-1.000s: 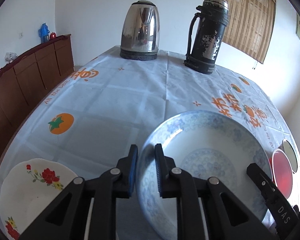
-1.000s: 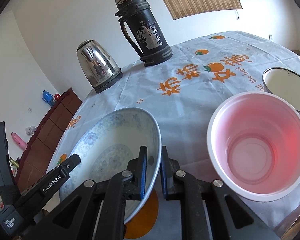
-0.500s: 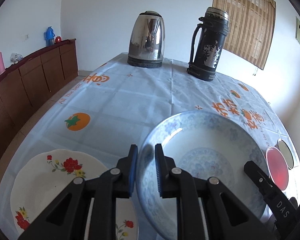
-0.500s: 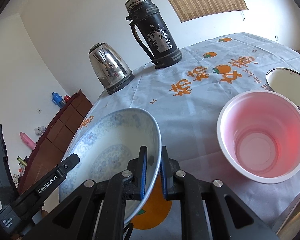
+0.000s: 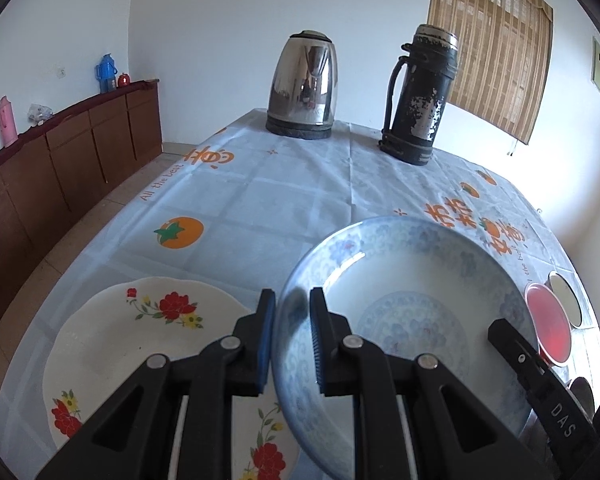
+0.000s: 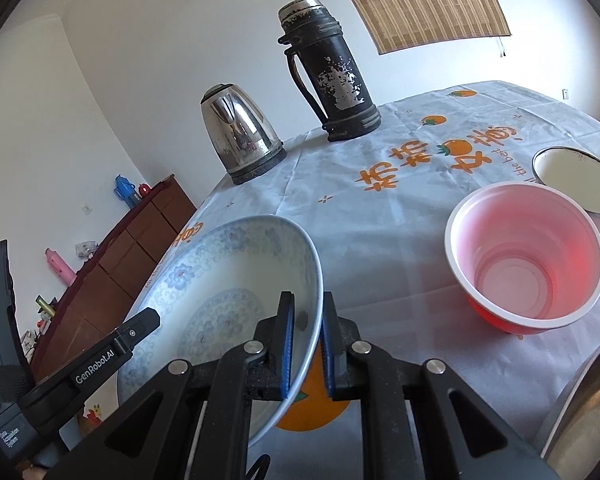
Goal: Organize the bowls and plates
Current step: 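Carry the blue-patterned plate over the stacked plates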
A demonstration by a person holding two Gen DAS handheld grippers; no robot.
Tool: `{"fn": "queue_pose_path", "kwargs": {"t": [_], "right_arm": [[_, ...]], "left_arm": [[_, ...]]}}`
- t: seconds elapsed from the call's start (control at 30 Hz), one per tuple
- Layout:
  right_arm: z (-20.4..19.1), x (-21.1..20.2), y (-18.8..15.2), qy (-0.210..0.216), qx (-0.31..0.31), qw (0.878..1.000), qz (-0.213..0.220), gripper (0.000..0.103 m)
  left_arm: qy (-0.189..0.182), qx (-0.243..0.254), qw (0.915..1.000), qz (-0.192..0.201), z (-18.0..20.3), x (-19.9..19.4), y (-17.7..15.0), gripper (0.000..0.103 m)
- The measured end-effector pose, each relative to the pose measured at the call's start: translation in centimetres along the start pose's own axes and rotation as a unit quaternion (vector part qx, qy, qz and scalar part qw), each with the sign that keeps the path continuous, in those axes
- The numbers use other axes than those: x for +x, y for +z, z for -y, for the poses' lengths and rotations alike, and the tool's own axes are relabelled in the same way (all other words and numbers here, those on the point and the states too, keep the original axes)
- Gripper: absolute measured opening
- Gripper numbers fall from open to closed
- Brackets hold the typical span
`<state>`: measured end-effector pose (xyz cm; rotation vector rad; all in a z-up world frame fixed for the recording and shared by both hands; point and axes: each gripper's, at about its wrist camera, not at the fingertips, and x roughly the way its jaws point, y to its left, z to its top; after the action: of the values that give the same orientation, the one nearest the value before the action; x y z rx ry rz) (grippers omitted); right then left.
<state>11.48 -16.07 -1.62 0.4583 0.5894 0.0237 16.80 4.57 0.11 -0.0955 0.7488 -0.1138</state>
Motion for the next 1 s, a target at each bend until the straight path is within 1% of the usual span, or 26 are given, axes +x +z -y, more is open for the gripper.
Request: {"fn": "queue_pose_path", "kwargs": {"t": [0.13,0.53,1.0], "right_arm": [[-0.4,-0.7,-0.5,0.008,0.000,1.000,0.002,0.013],[-2.6,-3.8,-1.8,0.018,-0.012,0.999,0.026,0.013],[-5.5,-5.1,-3.5,0.035,-0.019,0.999,0.021,0.013]], "left_arm": [[0.002,-0.002,1.0000,0.001,-0.5,-1.0,-0.5,0.014],[0.007,-0.009,0.9998,0.015,-2.2,-3.8,-1.4,0.014],[0.017,-0.026,0.9989,0.036,-5.3,-6.8,-1.9,0.014]]}}
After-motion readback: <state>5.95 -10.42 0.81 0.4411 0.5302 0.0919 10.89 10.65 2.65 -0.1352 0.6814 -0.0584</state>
